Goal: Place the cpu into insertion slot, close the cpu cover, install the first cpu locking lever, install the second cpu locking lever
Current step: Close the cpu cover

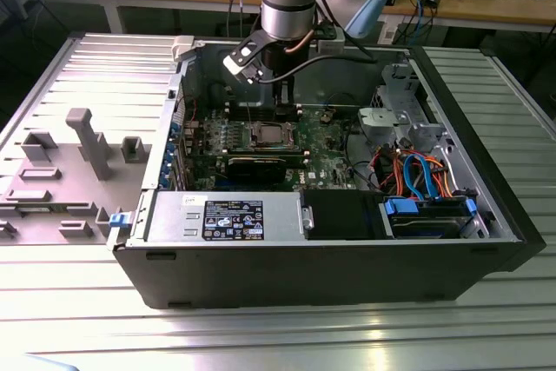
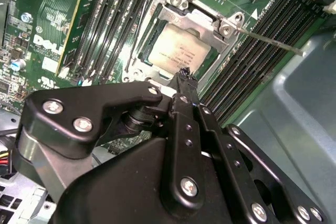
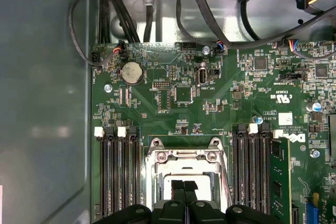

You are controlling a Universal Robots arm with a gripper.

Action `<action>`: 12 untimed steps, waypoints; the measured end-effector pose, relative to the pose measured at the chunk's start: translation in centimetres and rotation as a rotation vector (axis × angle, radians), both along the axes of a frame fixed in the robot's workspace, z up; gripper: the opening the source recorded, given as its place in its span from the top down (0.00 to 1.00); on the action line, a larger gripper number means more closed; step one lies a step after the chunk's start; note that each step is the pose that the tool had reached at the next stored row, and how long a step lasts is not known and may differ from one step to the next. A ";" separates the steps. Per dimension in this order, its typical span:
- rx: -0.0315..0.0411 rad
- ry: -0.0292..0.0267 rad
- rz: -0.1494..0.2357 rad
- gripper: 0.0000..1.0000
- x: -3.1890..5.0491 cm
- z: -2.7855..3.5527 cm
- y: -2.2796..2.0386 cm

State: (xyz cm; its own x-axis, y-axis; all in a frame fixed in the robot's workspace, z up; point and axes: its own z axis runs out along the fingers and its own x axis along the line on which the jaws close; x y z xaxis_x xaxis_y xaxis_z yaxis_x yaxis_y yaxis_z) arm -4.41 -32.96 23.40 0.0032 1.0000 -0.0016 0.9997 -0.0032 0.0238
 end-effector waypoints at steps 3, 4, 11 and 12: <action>0.0009 0.0001 0.018 0.89 -0.47 -0.57 -0.02; 0.0008 0.0001 0.021 0.89 -0.63 -0.71 -0.02; 0.0010 0.0000 0.028 0.89 -2.60 -1.47 -0.03; 0.0011 -0.0001 0.029 0.89 -2.77 -1.52 -0.02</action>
State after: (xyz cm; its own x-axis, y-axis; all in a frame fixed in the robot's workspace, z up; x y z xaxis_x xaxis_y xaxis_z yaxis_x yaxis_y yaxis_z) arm -7.18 -32.99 21.88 -0.0257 0.9997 -0.0005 0.9994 0.0257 0.0239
